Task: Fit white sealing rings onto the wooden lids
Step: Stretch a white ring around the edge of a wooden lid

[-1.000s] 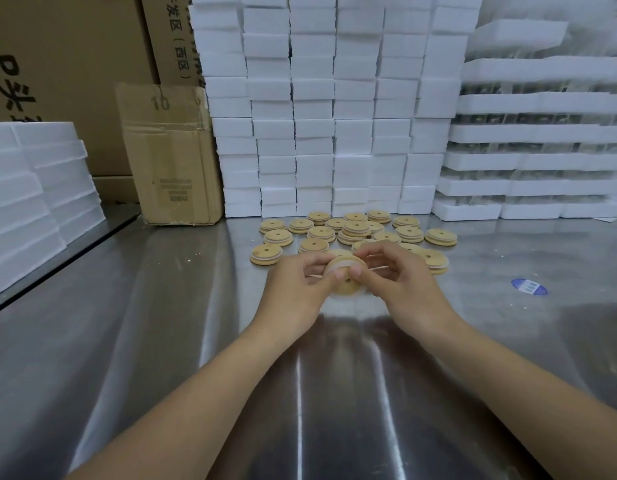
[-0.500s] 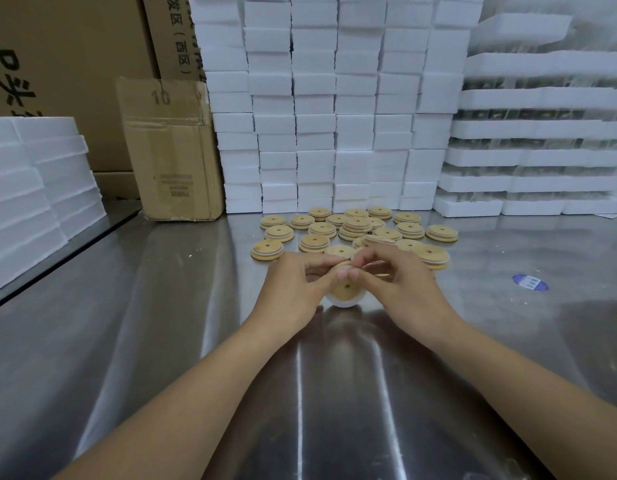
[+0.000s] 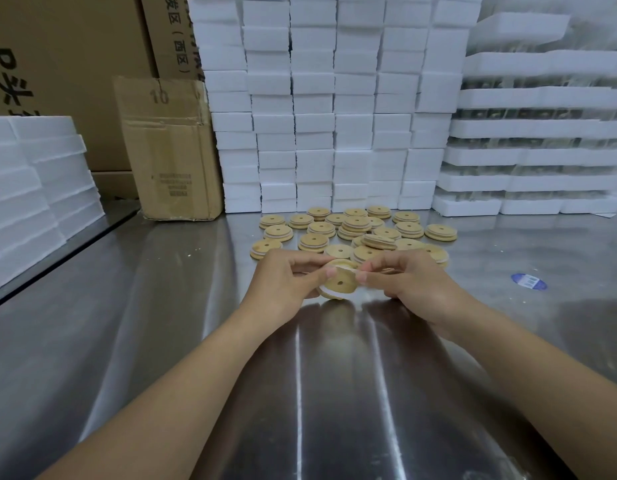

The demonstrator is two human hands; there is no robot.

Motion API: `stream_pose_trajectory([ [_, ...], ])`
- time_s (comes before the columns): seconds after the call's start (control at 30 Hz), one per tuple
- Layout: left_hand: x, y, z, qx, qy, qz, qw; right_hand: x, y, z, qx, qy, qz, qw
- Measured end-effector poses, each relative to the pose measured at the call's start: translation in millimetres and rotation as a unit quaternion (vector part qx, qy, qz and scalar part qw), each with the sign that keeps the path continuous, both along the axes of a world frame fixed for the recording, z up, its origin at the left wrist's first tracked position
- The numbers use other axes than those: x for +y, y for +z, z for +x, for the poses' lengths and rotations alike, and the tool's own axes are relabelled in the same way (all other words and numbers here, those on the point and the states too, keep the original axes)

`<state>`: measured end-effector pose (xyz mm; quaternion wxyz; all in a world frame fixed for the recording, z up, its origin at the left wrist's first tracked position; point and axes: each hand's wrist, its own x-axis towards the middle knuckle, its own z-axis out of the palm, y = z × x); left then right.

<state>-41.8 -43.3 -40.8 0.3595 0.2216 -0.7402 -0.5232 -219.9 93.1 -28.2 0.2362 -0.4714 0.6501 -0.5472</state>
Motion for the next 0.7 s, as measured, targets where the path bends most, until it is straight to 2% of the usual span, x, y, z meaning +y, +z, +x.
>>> stream_pose_trajectory([
  [0.23,3.0,2.2,1.8,-0.003,-0.019,0.0,1.0,-2.0,-1.0,0.4,-0.004,-0.027,-0.023,0.999],
  [0.4,2.1,2.6,3.4,0.003,-0.023,0.006,1.0,-1.5,0.6,-0.1,-0.003,-0.023,0.026,0.999],
  [0.53,2.2,2.7,3.8,0.003,-0.021,0.019,1.0,-0.6,4.1,-6.8,-0.009,-0.05,0.026,0.998],
  [0.7,4.4,2.8,3.7,0.012,-0.02,0.043,0.999,1.9,-0.8,-4.2,0.031,-0.03,0.056,0.998],
])
